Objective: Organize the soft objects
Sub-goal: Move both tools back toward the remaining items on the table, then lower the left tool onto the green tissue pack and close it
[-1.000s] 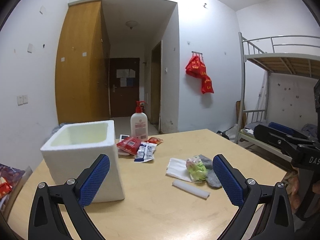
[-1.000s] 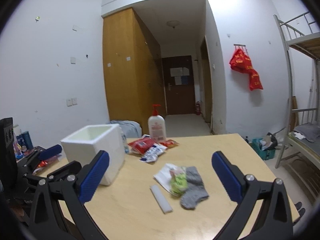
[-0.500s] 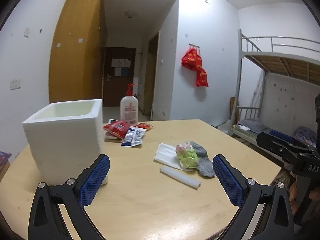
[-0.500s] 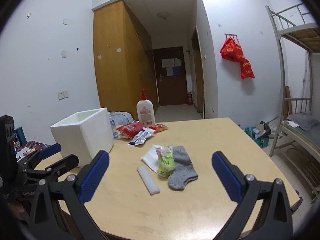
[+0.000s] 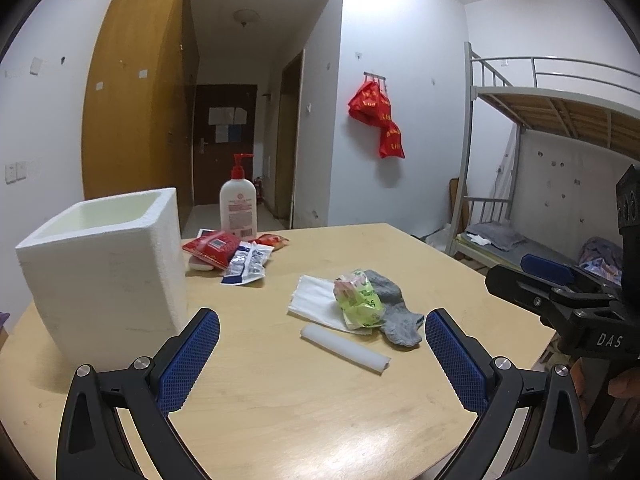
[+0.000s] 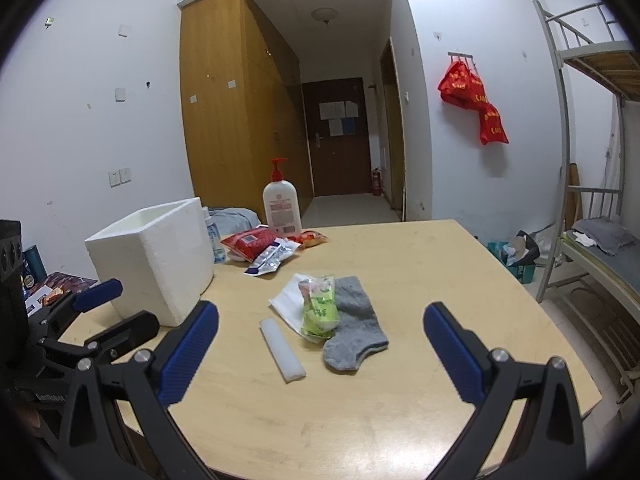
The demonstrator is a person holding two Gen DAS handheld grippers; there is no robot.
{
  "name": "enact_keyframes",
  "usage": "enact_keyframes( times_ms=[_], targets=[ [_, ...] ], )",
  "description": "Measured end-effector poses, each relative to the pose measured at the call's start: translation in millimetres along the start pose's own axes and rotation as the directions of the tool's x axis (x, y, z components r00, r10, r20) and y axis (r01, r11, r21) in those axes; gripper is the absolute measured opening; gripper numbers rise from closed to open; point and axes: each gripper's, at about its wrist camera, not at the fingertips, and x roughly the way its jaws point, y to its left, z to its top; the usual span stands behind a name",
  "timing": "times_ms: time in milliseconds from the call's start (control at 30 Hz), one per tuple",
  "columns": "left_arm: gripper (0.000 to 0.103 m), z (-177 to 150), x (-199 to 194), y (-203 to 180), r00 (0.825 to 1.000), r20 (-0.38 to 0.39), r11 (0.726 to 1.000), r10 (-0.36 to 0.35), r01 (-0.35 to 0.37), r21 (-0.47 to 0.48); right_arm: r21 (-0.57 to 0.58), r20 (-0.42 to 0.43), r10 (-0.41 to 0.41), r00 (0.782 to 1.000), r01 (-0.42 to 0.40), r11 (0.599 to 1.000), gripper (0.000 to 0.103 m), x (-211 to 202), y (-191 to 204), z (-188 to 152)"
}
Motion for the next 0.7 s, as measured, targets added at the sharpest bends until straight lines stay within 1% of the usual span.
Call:
enact_keyframes(
  times_ms=[233,467,700],
  targets=[
    [0.103,4,16,-4,1.0,-0.016,1.0,-0.008,0.008,0.004,0.014,-0.026,-0.023,0.999,0.024,1.0,0.103,12,-15,-1],
    [0.103,12,43,-13,0.999,-0.037,0.999,-0.02,0.022,0.029,0.03,-0.074,-0.031,0.997,0.033,0.999,0.103,31,-31,-5],
    [0.103,16,74,-22,0.995,-0.085,0.998,-0.043,0.046,0.038,0.038,-0.123,-0.007,0.992,0.012,0.999,0.103,52,-44,-5]
  ],
)
